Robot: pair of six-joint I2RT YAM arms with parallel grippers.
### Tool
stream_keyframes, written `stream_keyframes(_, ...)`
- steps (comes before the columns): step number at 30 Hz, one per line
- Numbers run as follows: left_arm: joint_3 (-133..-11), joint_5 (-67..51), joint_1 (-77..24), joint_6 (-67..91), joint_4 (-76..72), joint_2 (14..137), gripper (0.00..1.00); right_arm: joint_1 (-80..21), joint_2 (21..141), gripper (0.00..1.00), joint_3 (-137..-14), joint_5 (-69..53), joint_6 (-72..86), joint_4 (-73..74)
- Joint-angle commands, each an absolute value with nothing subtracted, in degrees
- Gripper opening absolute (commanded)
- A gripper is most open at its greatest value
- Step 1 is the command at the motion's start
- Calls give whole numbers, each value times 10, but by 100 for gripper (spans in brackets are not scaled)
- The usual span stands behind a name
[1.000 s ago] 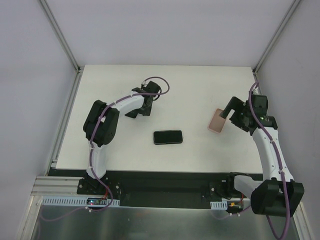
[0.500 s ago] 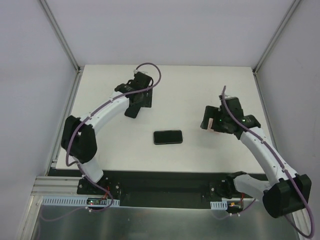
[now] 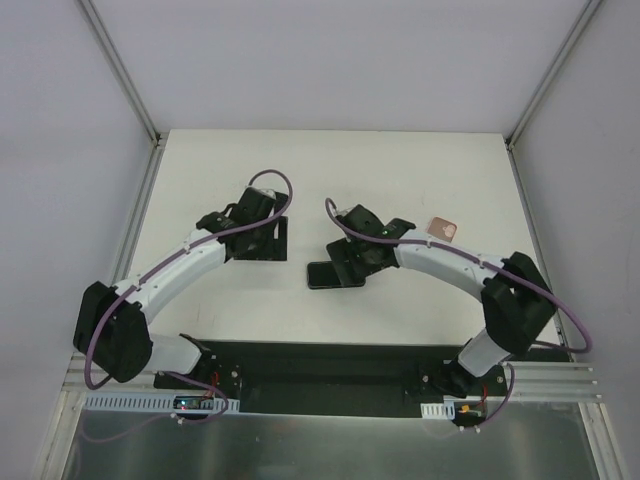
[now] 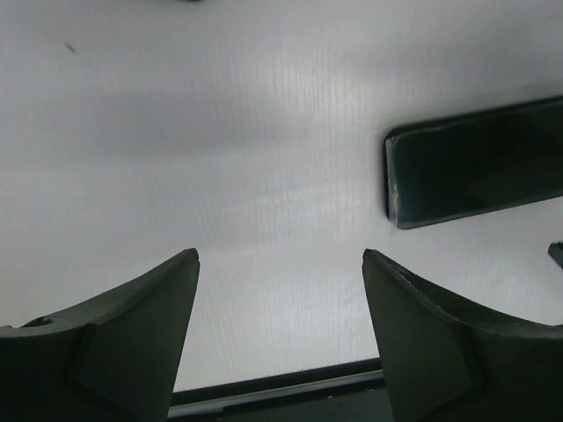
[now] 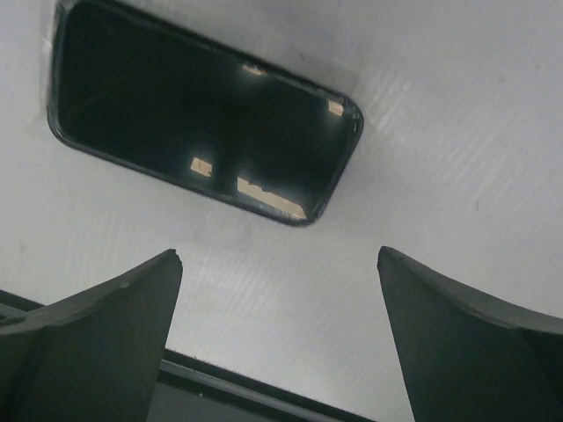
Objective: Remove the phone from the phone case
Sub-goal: Place the phone at the center of the board, then pick up the phone at the center of the board.
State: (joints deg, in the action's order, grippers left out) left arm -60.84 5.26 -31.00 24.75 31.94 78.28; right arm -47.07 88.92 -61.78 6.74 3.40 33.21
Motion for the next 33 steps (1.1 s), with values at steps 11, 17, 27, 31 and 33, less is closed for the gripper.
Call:
stream_keyframes(11,-468,19,-305,313,325,616,75,-468,1045,96,-727,-18,-263,289)
stream_keyframes(17,-482,13,-305,313,326,629,75,-467,1072,96,-699,-70,-334,266)
stream_keyframes(27,-483,11,-305,311,326,621,75,-469,1096,96,-713,-71,-389,260)
stream_keyframes(31,-483,9,-305,311,326,622,75,-468,1087,96,-728,-41,-399,264)
stream_keyframes(33,-485,8,-305,312,326,627,75,-468,1089,96,-742,-19,-396,264)
